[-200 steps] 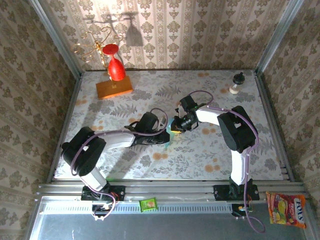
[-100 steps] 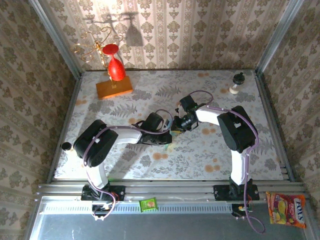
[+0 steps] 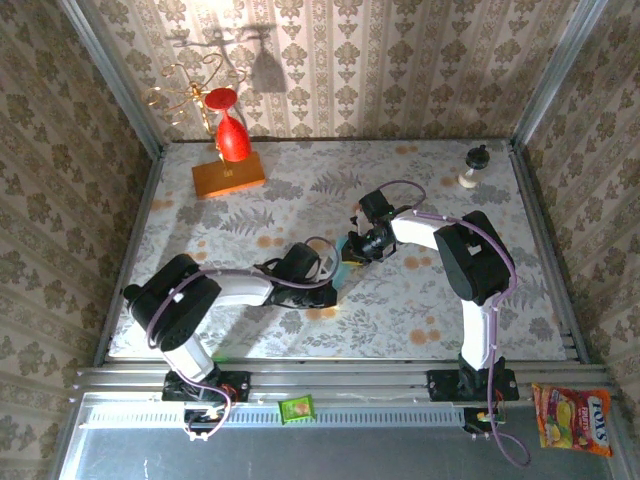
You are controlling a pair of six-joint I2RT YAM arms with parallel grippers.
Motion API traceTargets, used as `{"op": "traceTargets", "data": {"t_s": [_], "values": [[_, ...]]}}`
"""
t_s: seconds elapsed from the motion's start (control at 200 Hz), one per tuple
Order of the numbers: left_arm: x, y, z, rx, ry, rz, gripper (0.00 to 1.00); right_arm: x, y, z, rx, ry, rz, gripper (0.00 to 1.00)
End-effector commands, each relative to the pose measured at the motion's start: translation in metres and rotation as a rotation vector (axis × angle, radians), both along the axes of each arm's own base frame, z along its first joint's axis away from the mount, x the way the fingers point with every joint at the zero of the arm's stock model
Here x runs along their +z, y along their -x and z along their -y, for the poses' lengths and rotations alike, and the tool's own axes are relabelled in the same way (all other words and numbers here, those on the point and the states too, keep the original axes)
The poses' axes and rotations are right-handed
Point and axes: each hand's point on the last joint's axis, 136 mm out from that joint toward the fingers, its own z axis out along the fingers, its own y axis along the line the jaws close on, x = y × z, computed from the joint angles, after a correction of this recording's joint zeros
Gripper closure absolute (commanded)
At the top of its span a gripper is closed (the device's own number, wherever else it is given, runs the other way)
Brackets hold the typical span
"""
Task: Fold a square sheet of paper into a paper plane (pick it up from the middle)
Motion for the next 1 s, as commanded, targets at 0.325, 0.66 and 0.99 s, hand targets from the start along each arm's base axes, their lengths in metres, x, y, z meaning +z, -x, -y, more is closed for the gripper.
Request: {"op": "traceTargets", "data": {"t_s": [0.325,0.66,0.99], "values": [[0.055,-0.032,-0.007,0.110,0.034,0.096,1.00,-0.011,0.039,-0.004,-0.015,0.053,-0.070,0.83],[0.020,-0.051,0.011,0.104,0.025,0.042,1.00,0.005,0.031,-0.013,-0.014,0.020,-0.028,0.83],[-0.008,-0.035,0.000,0.093,-0.033,-0.013,1.00,0.043,0.006,-0.010,-0.029,-0.028,0.070,0.81]]}}
